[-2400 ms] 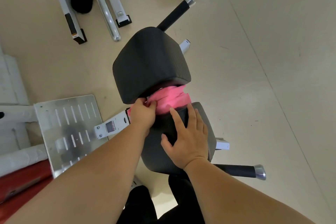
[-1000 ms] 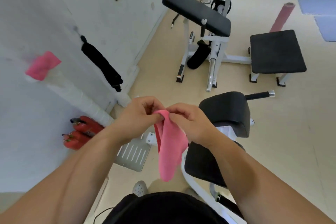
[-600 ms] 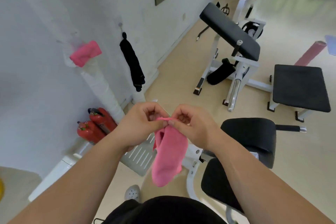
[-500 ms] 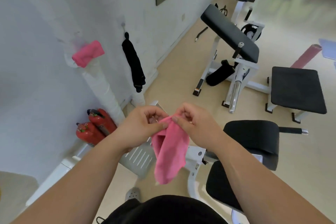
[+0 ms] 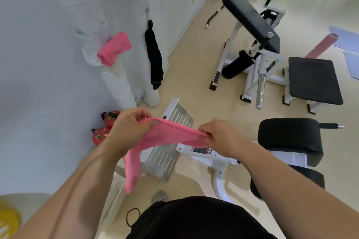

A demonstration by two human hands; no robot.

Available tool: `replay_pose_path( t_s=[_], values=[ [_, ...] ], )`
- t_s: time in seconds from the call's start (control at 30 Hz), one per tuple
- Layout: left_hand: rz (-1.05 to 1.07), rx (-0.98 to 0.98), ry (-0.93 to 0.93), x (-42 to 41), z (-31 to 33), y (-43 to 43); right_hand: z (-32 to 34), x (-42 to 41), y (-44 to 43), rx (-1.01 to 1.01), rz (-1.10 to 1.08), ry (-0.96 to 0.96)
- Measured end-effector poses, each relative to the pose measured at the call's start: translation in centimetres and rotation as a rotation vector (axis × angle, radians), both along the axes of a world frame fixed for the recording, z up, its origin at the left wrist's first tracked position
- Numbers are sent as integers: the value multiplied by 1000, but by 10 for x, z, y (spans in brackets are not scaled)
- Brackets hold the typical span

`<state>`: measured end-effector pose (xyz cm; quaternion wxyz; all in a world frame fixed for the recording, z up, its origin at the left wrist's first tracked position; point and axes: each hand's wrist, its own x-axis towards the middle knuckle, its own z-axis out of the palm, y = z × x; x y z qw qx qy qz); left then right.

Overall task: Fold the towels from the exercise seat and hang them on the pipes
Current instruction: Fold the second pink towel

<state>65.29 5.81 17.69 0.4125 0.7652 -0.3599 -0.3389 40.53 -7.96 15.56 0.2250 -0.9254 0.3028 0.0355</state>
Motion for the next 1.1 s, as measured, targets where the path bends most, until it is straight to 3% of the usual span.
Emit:
replay_pose_path(
  t_s=[0.2,0.4,0.53,0.63,0.73,0.8,1.0,1.1],
  values=[
    [160,-74,-173,42,-6,4,-6,31,1,73,23,-195],
    [208,-30,-398,77,-18,27,-4,44,-2,114,41,-197],
    [244,34,-406,95,-28,41,2,51,7,109,-55,-112],
    [208,80,-413,102,-33,47,4,52,5,-25,-211,16],
    [136,150,-352,107,-34,49,8,50,-5,-200,-400,107],
    [72,198,-259,110,-32,50,9,44,-15,-178,-462,156],
    [70,62,59,93,-10,40,15,39,-11,404,-533,-49],
    [-1,61,167,73,-1,27,27,55,5,476,-544,-203]
  ],
)
